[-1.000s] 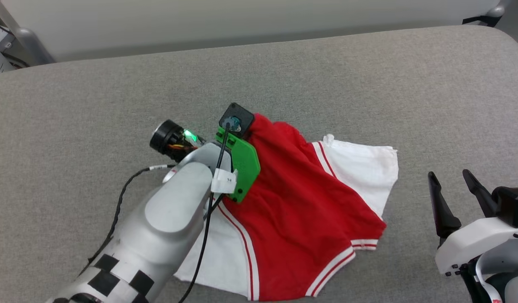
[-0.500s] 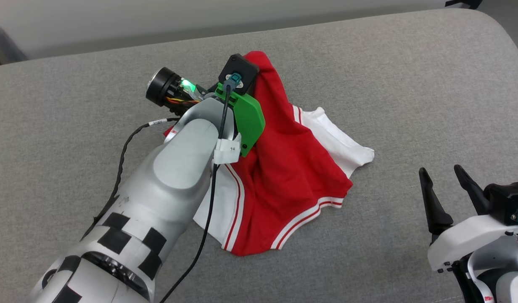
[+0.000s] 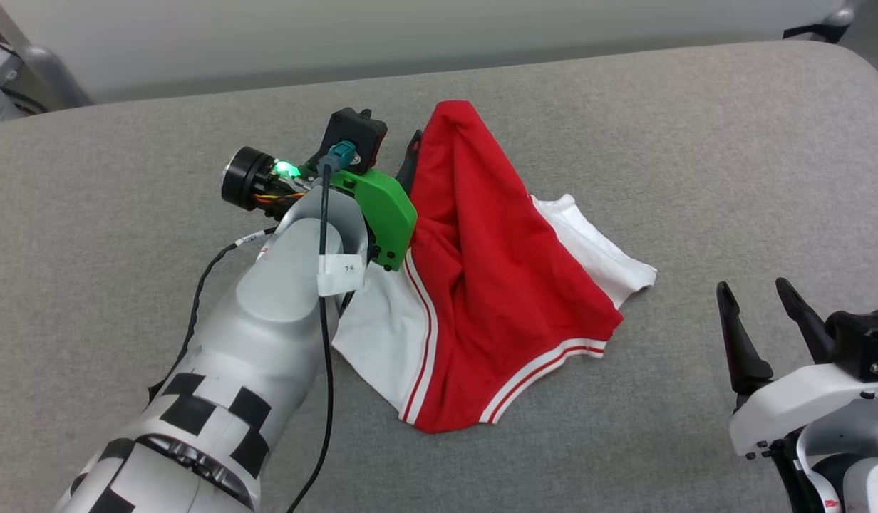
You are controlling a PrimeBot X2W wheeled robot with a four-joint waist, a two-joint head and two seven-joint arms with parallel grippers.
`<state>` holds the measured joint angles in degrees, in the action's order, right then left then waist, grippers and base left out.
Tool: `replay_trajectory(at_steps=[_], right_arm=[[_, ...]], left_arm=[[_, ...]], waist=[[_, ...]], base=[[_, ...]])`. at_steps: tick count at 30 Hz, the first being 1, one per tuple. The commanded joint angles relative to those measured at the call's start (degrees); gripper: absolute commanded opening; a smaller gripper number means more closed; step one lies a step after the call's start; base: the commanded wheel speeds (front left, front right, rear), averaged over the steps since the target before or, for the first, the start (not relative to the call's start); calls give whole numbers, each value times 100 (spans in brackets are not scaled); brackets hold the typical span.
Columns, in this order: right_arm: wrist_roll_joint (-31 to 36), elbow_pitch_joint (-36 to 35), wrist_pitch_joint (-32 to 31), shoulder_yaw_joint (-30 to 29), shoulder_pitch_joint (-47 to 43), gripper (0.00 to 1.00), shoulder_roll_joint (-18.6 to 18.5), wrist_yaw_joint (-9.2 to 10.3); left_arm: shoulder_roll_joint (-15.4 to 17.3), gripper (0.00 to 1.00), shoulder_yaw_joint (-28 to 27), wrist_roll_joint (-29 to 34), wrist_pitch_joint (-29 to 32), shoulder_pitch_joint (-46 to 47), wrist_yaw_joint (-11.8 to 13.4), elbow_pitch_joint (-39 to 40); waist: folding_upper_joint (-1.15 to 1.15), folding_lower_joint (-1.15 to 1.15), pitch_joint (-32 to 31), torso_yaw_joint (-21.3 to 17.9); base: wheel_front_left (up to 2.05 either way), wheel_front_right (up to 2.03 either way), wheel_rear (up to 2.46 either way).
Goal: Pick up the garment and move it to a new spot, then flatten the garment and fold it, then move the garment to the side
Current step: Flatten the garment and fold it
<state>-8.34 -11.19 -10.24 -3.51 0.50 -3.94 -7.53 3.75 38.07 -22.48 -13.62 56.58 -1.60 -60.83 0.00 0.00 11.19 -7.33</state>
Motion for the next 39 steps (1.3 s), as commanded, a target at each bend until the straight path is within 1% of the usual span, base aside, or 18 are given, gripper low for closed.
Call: replay_trajectory(at_steps=[1,4,7,10,14,18,20,23,26,32,36,39], right_arm=[[-38,25,53,-25,78,100,-44,4],[-119,60,116,-82,46,100,-130,4],[-168,83,184,-135,-39,100,-184,4],[-184,93,252,-144,-157,100,-225,4],[-219,79,333,-130,-295,100,-241,4],[-251,79,438,-104,-409,100,-283,4],[-251,90,510,-80,-476,100,-304,4],[-245,108,612,-57,-580,100,-311,4],[-237,141,702,-39,-675,100,-279,4],[-207,196,769,-9,-777,100,-230,4],[-191,182,752,30,-765,100,-226,4],[-173,147,723,44,-732,100,-238,4]], left_arm=[[19,100,-83,-89,-70,-142,-18,67],[141,100,-335,-238,-129,-381,-16,477],[372,100,-652,-265,-134,-805,28,1313],[622,100,-1034,-291,-136,-1508,87,2248],[893,100,-1474,-305,-137,-2502,171,3354],[1089,100,-1797,-323,-137,-3501,257,4221],[1105,100,-1914,-381,-137,-3951,293,4549],[1051,100,-2022,-561,-137,-4510,254,4892],[1049,100,-2052,-589,-137,-4947,304,5080],[970,100,-2017,-612,-94,-5305,441,5304],[1042,100,-1894,-542,196,-5273,484,5410],[1076,100,-1724,-562,667,-5207,464,5525]], waist=[[0,0,-296,304],[0,0,-497,516],[0,0,-661,712],[0,0,-809,880],[0,0,-935,1010],[0,0,-1013,1069],[0,0,-1050,1088],[0,0,-1092,1109],[0,0,-1134,1110],[0,0,-1155,1074],[0,0,-1116,1012],[0,0,-1042,944]], base=[[0,0,0],[0,0,0],[0,0,0],[0,0,0],[0,0,0],[0,0,0],[0,0,0],[0,0,0],[0,0,0],[0,0,0],[0,0,0],[0,0,0]])
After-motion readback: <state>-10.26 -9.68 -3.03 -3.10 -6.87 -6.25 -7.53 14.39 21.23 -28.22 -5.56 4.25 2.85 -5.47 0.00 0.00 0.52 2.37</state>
